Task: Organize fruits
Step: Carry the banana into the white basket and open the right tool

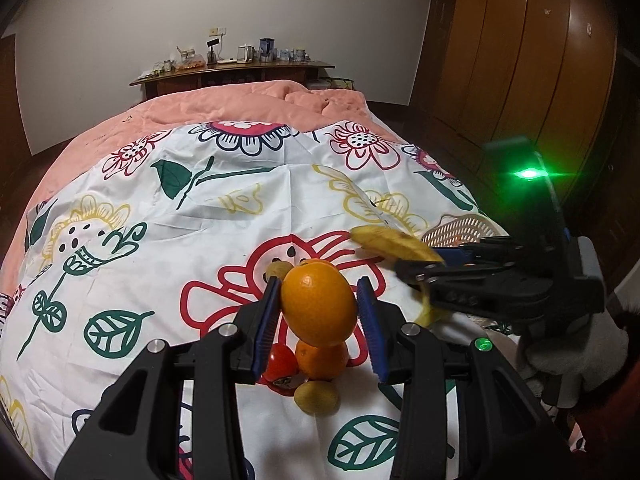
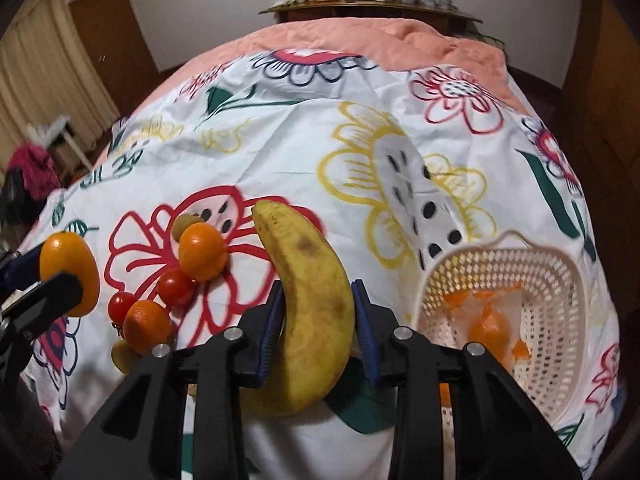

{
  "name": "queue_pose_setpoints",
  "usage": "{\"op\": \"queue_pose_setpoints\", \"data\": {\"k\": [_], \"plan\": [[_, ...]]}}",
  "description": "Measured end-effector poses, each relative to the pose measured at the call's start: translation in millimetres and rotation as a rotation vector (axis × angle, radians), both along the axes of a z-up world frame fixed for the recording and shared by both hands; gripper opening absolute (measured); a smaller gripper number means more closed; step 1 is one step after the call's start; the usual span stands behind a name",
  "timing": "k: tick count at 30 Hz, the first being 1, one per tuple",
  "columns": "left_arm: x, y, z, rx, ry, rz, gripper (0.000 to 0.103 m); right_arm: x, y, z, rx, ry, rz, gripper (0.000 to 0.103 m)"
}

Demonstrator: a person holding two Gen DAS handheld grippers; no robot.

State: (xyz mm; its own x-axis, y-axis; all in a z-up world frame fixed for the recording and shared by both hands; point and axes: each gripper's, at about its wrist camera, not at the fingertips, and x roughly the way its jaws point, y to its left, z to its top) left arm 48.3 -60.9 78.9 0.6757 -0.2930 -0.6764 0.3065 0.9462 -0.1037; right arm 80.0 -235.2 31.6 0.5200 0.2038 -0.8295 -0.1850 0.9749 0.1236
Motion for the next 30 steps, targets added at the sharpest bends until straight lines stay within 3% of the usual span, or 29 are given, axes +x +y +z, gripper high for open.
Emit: {"op": "queue_pose_setpoints", "data": {"k": [9, 15, 21, 27, 30], "plan": [[-2, -11, -1, 0.012, 0.003, -0.015, 0.040, -13, -69, 8, 0.054, -0.029, -0.138, 0.033], [-2, -17, -3, 0.021, 0.007, -0.022, 0.040, -18, -114, -10, 0.050, 0.000, -0.238, 0.033], [0, -23, -6, 0.033, 0.014, -0.029, 0.040, -22, -139, -30, 0.002, 0.023, -0.312, 0.033], [0, -29, -6, 0.038, 0.014, -0.040, 0.040, -26, -152, -27, -0.055, 0.000, -0.356, 0.033], [-1, -33, -5, 0.043, 0.014, -0.049, 0.040, -29, -157, -26, -0.037, -0.007, -0.368, 0.034]]}}
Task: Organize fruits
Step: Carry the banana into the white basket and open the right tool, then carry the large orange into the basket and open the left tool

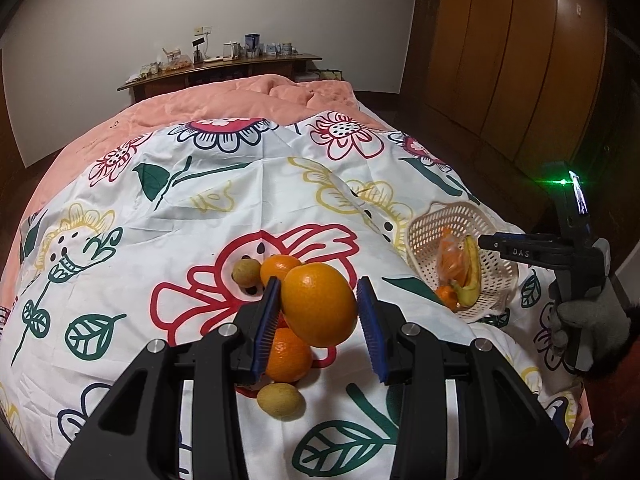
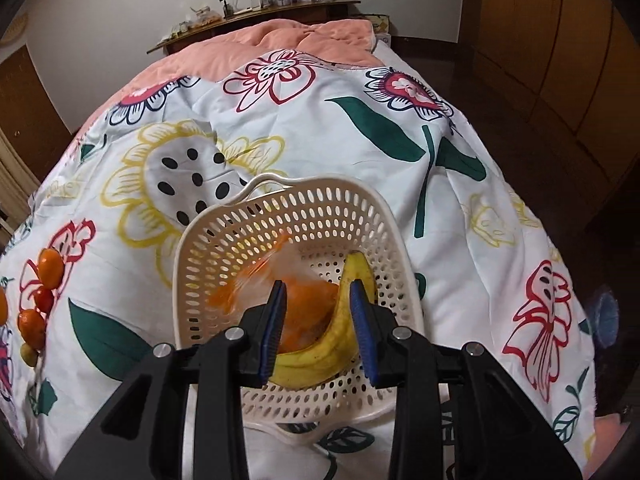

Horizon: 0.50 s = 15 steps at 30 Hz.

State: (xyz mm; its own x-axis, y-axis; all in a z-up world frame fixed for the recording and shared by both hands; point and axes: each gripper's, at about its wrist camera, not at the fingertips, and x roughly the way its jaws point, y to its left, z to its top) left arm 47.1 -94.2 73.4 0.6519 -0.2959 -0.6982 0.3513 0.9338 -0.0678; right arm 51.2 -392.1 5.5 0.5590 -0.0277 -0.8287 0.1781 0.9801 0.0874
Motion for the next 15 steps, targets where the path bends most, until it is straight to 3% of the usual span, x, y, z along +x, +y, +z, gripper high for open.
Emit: {"op": "queue_pose_setpoints", "data": {"k": [3, 8, 15], "plan": [[0, -5, 0, 0.008, 0.001, -0.011, 0.040, -6, -5, 1, 0.034, -0.025, -0.014, 0.035], [0, -19, -1, 0.022, 0.005, -0.037, 0.040, -21, -11, 5, 0.073, -0.077, -0.045, 0.056], [6, -51, -3, 0.035, 0.027, -0.100, 0.040, -43, -26, 16, 0.121, -0.155, -0.096, 0.066]]}}
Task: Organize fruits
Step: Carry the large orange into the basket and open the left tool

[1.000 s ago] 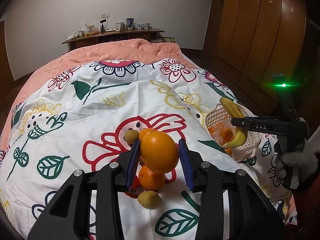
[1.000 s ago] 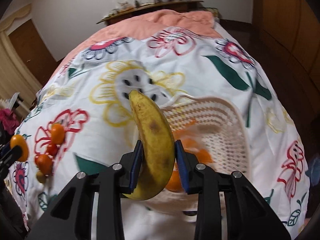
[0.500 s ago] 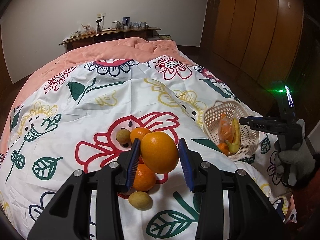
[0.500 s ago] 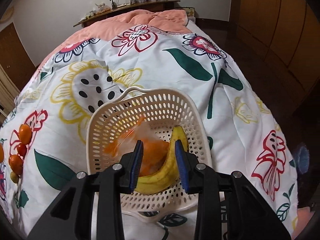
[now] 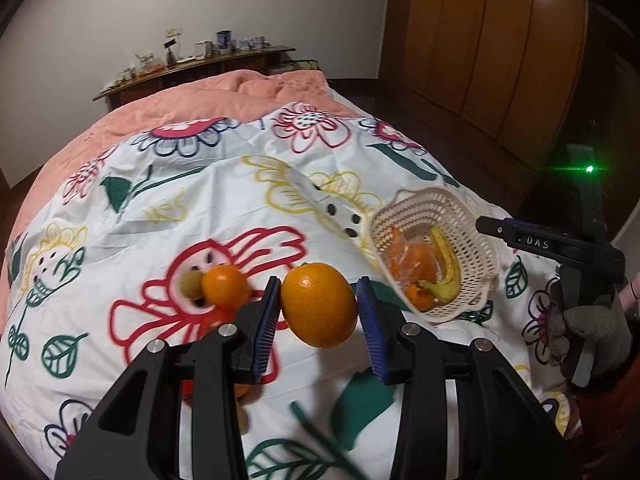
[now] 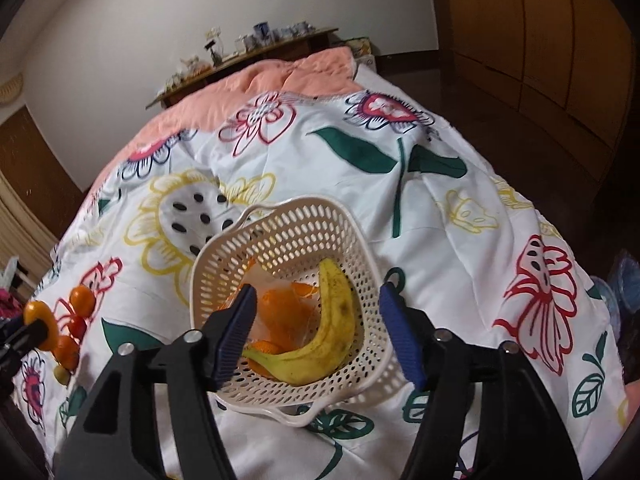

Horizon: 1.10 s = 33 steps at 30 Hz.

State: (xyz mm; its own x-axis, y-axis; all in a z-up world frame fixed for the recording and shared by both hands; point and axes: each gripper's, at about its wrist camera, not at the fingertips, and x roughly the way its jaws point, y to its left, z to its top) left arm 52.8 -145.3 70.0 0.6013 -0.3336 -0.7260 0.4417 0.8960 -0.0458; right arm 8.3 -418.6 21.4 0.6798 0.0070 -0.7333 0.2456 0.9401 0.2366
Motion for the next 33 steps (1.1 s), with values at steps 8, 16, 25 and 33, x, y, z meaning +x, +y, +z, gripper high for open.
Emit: {"op": "queue_pose_setpoints", "data": {"k": [8, 16, 25, 33], "plan": [[5, -41, -6, 0.029, 0.023, -0.062, 0.040, -14, -10, -2, 0.048, -0.039, -0.012, 0.070], [15, -71, -12, 0.032, 0.043, -0.096, 0.040, -23, -24, -7, 0.079, -0.059, -0.042, 0.075], [30, -112, -29, 0.095, 0.060, -0.137, 0.040, -28, -31, -18, 0.100, -0.075, -0.046, 0.090], [38, -136, -31, 0.134, 0.057, -0.158, 0.040, -29, -39, -26, 0.083, -0.061, -0.086, 0.098]]}}
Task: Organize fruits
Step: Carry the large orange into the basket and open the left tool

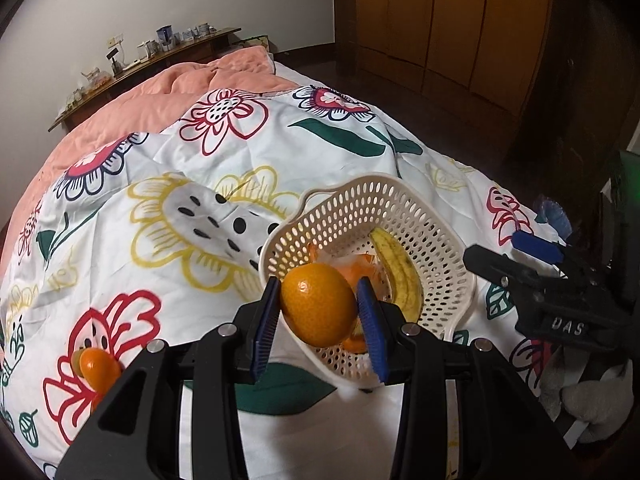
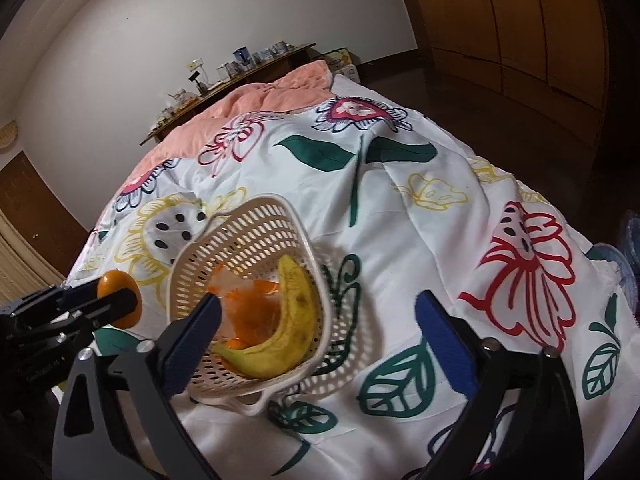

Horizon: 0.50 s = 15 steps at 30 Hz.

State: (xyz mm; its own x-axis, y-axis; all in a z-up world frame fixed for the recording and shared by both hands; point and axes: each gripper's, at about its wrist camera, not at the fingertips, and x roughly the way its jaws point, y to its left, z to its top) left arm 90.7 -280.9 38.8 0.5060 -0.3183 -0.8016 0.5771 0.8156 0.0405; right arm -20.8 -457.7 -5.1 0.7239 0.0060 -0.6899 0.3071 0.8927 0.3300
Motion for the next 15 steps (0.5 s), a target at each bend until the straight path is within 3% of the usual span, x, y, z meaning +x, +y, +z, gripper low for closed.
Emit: {"op": "queue_pose_setpoints", "data": {"k": [12, 13, 15], "plan": [[1, -17, -4, 0.035, -0.004, -0.032, 0.041, -2, -8, -3, 0.015, 0.004, -0.025, 0.098], [0, -17, -4, 0.036, -0.005, -0.032, 0.042, -2, -8, -3, 0.014, 0.004, -0.025, 0.098], [0, -16, -2, 0.033, -0.015, -0.026, 0.056, -2, -8, -2, 0.014, 0.004, -0.023, 0.098]]}}
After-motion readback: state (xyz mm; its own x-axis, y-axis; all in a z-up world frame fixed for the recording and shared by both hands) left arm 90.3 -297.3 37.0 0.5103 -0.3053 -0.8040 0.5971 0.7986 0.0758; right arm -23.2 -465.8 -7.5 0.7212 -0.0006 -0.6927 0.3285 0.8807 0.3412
